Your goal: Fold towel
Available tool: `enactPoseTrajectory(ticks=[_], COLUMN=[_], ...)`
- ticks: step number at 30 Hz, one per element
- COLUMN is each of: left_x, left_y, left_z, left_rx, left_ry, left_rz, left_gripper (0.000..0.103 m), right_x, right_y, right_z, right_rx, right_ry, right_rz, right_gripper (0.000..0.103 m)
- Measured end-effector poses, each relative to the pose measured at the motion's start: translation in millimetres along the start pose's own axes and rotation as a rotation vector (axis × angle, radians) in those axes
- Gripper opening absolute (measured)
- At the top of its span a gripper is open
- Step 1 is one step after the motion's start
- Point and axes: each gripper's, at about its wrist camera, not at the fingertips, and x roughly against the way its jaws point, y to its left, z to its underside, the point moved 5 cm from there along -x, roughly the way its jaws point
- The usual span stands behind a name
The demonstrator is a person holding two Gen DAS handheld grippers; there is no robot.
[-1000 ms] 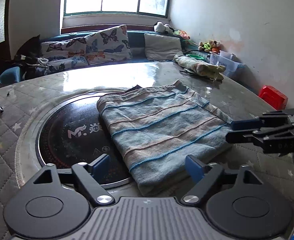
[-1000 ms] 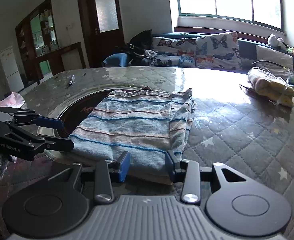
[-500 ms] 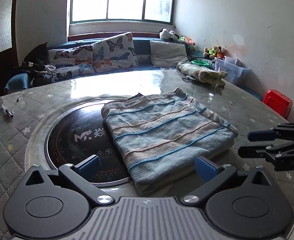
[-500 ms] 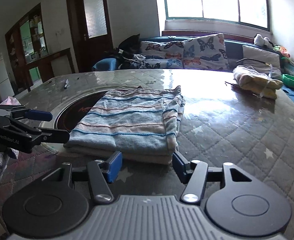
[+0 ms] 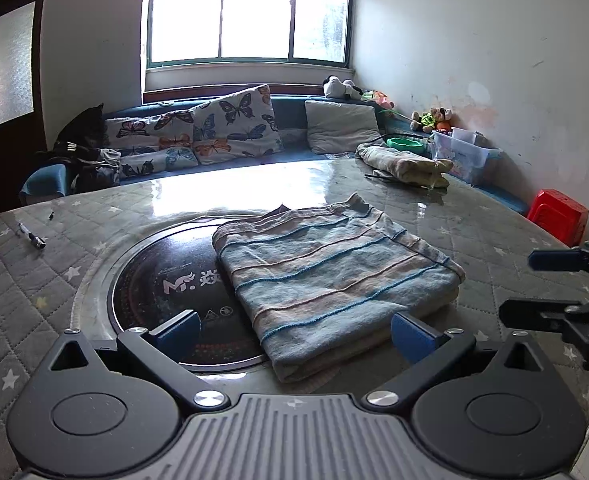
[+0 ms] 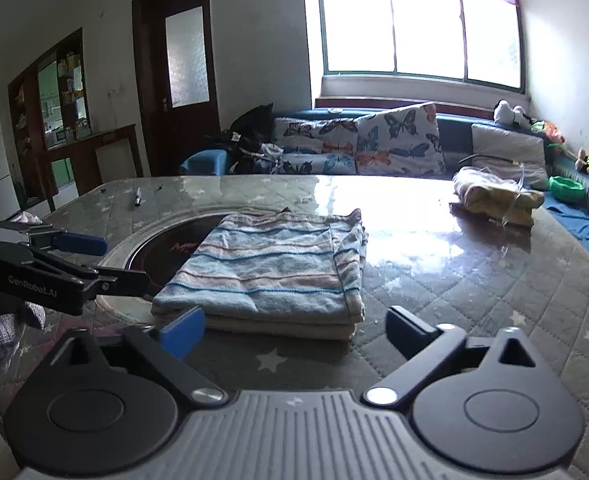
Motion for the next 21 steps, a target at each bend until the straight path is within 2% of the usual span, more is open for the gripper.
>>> enactPoseTrajectory(ticks=[9,14,21], left_x=[-1,-6,-18], left_y=[-4,-4,0], left_z=[3,3,2], left_rx=[-0.006,-0.003,0.002], left_ry=[0.013,0.022,0.046], left_rz=[0.001,0.002,-0.006], left_gripper=[0.103,0.103,0.103], right_x=[4,-3,-18], right_y=[-6,-4,1], right_z=[-6,-8,-9], right_rx=[-0.113,-0.124,-0.086], right_ry=[-0.066,-0.044,-0.016], right_rz=[0.002,-0.036,-0.021], right_gripper=[0.103,0.103,0.103])
